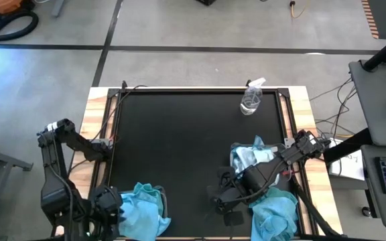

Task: Sort microfiber towel by color & place in baskets
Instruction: Put the blue microfiber towel into the left transparent bin

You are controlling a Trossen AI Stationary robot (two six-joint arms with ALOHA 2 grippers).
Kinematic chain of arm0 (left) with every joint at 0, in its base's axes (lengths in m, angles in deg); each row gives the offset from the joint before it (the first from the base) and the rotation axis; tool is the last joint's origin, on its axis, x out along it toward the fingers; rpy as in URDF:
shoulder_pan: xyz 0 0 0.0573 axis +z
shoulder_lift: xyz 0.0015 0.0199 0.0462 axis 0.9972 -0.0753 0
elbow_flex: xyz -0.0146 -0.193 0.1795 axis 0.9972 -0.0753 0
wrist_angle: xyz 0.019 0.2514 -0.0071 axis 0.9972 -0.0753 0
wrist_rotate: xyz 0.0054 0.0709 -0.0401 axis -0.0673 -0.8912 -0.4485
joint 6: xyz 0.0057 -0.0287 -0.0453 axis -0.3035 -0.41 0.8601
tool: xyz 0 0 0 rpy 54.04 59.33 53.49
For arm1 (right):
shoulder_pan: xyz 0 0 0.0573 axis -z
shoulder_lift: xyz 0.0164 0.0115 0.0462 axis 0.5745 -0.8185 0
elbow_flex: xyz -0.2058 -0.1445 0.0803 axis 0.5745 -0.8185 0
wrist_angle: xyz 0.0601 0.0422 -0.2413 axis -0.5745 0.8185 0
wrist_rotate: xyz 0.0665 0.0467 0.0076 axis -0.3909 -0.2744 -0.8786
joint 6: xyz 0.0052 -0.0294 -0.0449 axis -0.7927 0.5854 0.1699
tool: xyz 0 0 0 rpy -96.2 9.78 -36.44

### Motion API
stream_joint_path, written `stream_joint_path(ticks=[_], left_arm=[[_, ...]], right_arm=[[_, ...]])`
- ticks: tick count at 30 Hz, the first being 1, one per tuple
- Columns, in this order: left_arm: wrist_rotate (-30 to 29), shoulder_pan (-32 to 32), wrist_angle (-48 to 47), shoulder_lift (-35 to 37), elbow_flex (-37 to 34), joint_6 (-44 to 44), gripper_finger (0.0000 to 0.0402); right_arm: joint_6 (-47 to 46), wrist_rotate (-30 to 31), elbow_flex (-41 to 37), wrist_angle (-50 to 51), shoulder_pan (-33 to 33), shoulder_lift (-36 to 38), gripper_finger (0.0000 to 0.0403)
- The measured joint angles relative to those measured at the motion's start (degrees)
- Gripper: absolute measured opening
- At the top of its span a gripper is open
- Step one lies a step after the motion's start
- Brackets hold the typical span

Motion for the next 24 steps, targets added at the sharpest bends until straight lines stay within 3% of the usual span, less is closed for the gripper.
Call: stream_joint_path(ticks=[7, 12, 19, 24], left_arm=[[-18.5, 1.1, -1.1, 0.0, 1.0, -14.7, 0.0113], [-30.4, 3.0, -1.2, 0.0, 0.6, -17.1, 0.0113], [-31.6, 6.3, -2.5, 0.0, -0.1, -28.9, 0.0113], [-31.4, 8.8, -10.1, 0.1, -0.2, -28.2, 0.0113]], right_arm=[[-8.6, 0.2, -0.4, 6.0, -1.3, 0.0, 0.0073], [-14.1, 4.3, -2.6, 6.2, -2.8, 0.0, 0.0073], [-21.4, 4.6, -9.0, 6.4, -4.5, 0.0, 0.0073], [-27.6, 4.6, -13.5, 6.7, -6.0, 1.2, 0.0073]])
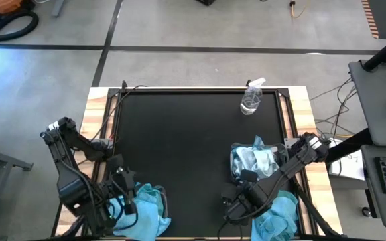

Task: Sort microfiber towel by color & place in baskets
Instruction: Put the blue microfiber towel into the left transparent bin

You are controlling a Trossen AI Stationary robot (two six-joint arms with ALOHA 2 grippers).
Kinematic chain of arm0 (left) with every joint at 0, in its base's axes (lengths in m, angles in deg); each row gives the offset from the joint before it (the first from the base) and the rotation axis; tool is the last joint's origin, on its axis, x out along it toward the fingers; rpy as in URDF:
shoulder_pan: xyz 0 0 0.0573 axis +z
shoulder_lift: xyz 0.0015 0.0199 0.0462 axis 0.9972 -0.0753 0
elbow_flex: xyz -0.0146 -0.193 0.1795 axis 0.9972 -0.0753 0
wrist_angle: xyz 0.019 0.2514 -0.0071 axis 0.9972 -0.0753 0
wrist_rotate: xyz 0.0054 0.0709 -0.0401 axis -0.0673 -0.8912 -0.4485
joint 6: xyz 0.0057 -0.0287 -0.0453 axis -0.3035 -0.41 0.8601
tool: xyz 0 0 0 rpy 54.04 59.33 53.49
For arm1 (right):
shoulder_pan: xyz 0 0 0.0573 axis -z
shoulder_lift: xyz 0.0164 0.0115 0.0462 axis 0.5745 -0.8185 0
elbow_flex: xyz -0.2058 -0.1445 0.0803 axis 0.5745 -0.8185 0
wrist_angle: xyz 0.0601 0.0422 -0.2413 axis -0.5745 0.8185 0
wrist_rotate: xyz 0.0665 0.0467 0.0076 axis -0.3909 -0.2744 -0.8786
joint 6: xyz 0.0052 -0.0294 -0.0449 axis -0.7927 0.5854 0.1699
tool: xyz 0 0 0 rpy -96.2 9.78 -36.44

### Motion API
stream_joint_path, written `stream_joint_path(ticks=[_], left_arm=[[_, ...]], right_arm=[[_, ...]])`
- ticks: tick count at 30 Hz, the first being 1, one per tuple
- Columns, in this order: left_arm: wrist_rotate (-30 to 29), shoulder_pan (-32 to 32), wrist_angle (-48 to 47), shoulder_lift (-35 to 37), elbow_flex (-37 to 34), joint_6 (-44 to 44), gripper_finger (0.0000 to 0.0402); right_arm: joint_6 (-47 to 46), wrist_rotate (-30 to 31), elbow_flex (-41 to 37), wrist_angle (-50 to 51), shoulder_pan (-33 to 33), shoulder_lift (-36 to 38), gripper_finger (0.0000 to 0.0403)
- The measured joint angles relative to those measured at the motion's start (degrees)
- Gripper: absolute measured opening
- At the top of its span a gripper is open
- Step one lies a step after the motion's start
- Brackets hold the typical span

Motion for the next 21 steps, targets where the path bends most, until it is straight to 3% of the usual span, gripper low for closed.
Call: stream_joint_path(ticks=[10, 21], left_arm=[[0.2, 3.9, -1.0, 0.1, 0.0, -5.6, 0.0113], [-0.2, 4.8, -1.4, 0.1, 0.0, -10.1, 0.0113]], right_arm=[[-20.0, -0.7, -10.3, -3.0, -5.3, 6.6, 0.0073], [-34.5, -11.7, -22.4, -14.3, -10.2, 11.4, 0.0073]])
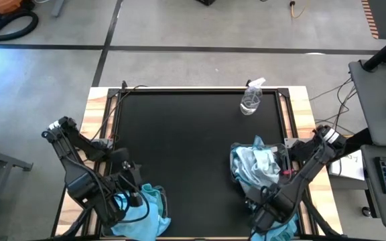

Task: Sort microfiber towel by color & place in baskets
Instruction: Put the blue microfiber towel into the left transparent bin

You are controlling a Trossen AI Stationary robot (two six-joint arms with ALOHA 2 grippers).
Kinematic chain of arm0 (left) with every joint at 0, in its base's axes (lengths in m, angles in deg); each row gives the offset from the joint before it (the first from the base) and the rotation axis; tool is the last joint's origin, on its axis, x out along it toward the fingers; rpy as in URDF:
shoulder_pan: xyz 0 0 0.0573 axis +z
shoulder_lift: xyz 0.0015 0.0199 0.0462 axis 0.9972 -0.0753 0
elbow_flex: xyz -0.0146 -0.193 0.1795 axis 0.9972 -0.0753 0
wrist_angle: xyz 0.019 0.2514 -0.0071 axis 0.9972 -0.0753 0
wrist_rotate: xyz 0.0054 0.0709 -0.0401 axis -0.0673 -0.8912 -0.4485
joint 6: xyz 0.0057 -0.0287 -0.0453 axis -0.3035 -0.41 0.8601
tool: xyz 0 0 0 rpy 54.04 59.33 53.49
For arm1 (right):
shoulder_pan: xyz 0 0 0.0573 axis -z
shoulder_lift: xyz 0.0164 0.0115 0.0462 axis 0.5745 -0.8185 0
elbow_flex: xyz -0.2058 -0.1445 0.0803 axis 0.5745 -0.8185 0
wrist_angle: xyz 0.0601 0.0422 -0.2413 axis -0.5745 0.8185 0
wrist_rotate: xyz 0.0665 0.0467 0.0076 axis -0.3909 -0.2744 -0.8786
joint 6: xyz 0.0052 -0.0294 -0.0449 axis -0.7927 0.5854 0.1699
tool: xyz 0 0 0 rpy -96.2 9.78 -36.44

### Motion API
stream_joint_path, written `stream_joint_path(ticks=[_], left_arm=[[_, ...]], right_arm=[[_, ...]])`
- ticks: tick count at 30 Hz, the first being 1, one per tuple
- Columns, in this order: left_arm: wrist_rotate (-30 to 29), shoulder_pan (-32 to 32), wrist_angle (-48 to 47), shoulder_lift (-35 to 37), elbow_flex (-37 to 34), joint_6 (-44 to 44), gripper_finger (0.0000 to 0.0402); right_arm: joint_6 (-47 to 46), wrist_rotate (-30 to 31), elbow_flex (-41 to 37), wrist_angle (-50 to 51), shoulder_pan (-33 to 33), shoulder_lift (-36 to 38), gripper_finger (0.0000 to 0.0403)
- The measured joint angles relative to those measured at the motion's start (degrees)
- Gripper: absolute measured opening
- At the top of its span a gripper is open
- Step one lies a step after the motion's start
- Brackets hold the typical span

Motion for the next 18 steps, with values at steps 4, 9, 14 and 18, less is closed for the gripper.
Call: stream_joint_path(ticks=[4, 9, 14, 18], left_arm=[[-0.2, 0.5, -0.2, 0.1, 0.0, -1.5, 0.0113], [-0.3, 1.5, -0.4, 0.3, 0.0, -3.7, 0.0113], [-0.3, 2.5, -0.7, 0.6, 0.0, -5.4, 0.0114], [-0.3, 3.3, -1.4, 1.3, 0.0, -5.7, 0.0114]], right_arm=[[-3.9, -1.3, -1.5, -0.2, -1.2, 0.1, 0.0073], [-8.0, -6.3, -3.1, -2.0, -2.3, 0.1, 0.0073], [-10.7, -8.4, -3.3, -3.3, -3.2, 0.1, 0.0073], [-11.5, -9.2, -3.3, -3.9, -3.2, 0.1, 0.0073]])
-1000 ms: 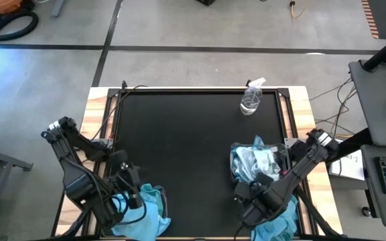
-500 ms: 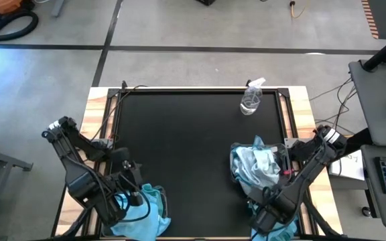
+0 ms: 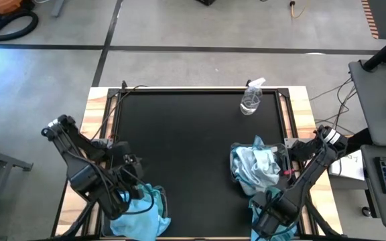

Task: Sort microfiber towel by color & place in baskets
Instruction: Put the blue microfiber towel into the left transparent bin

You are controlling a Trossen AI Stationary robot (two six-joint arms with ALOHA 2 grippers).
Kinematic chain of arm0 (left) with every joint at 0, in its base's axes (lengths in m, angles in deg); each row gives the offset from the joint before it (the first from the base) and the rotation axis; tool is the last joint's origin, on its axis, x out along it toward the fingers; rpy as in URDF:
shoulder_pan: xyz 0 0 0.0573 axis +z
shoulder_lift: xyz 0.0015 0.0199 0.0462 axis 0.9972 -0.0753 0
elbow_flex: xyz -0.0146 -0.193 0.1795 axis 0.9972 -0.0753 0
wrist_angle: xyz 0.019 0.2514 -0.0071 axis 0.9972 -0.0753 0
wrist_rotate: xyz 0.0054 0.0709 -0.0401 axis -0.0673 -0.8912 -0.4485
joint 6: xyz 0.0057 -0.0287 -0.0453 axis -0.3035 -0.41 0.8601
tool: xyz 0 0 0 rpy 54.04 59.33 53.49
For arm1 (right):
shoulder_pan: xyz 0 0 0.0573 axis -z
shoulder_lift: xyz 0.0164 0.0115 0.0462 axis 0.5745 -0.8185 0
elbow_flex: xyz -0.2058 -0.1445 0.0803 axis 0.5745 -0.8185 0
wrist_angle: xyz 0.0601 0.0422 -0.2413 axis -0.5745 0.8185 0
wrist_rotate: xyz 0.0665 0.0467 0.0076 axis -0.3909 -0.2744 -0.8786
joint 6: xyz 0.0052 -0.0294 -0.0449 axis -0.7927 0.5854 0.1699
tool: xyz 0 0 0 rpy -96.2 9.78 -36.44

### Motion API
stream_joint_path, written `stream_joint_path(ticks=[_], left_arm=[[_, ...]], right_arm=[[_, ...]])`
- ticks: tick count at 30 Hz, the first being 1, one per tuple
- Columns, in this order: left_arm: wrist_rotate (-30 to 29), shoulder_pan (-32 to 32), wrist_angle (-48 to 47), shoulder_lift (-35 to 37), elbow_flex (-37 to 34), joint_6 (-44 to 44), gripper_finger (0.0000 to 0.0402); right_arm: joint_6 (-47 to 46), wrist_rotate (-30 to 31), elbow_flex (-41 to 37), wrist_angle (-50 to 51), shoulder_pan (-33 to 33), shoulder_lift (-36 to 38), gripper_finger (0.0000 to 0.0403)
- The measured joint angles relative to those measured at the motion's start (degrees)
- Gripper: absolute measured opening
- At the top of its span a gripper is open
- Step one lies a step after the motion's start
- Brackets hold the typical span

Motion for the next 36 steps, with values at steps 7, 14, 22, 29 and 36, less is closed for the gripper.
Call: stream_joint_path(ticks=[7, 14, 22, 29, 36], left_arm=[[0.0, 0.3, -1.1, 1.8, 0.0, 0.0, 0.0114], [0.0, 0.3, -1.1, 2.1, 0.0, 0.1, 0.0114], [0.0, 0.3, -1.0, 2.1, 0.0, 1.4, 0.0114], [0.0, 0.3, -1.1, 2.1, 0.0, 1.5, 0.0113], [0.0, 0.3, -1.2, 2.1, 0.0, 1.4, 0.0113]], right_arm=[[-2.3, -2.0, 0.0, -0.7, -0.7, 0.0, 0.0073], [2.6, 0.2, -2.0, -6.1, 0.1, -0.1, 0.0073], [3.7, 0.3, -6.4, -6.7, 0.4, -0.1, 0.0073], [4.1, 3.0, -8.8, -6.6, 0.6, -0.2, 0.0070], [3.7, 5.9, -9.2, -7.8, 0.8, -0.2, 0.0044]])
